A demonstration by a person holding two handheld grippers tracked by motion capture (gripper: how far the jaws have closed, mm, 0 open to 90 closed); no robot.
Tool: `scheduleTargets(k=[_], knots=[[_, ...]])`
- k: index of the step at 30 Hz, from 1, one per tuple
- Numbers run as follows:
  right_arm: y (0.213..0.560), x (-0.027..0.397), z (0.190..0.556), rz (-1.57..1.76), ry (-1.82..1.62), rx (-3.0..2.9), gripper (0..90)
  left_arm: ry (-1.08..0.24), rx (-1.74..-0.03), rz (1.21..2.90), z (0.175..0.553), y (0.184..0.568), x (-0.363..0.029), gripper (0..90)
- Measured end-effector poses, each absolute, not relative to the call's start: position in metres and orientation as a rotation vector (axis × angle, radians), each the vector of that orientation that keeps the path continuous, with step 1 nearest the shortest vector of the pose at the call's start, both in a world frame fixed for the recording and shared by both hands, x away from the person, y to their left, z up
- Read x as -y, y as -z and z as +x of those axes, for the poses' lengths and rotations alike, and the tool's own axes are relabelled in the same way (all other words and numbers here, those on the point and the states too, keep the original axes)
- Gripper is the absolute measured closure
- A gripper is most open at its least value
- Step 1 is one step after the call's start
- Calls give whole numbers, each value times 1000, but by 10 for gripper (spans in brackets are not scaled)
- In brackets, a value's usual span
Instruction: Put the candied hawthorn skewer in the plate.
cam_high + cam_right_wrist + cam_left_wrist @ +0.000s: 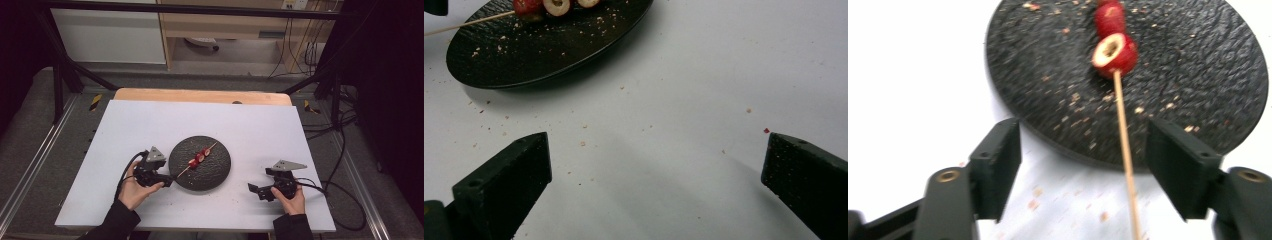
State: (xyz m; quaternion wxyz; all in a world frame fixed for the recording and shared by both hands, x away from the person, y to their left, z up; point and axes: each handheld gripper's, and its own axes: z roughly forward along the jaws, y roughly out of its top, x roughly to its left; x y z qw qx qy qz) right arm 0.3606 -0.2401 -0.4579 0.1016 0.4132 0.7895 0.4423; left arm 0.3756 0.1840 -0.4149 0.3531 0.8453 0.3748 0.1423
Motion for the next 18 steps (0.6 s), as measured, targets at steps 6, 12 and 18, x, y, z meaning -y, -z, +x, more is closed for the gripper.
scheduleTargets(k=[6, 12, 18], knots=[[458, 240, 361, 1220, -1308, -2333, 6, -368, -1010, 2140, 371, 416, -216, 136], [458, 240, 361, 1219, -1295, -2337, 6, -371, -1032, 2111, 362, 426, -246, 84], [459, 240, 360, 1221, -1291, -2342, 6, -400, -1024, 2095, 352, 438, -264, 77]])
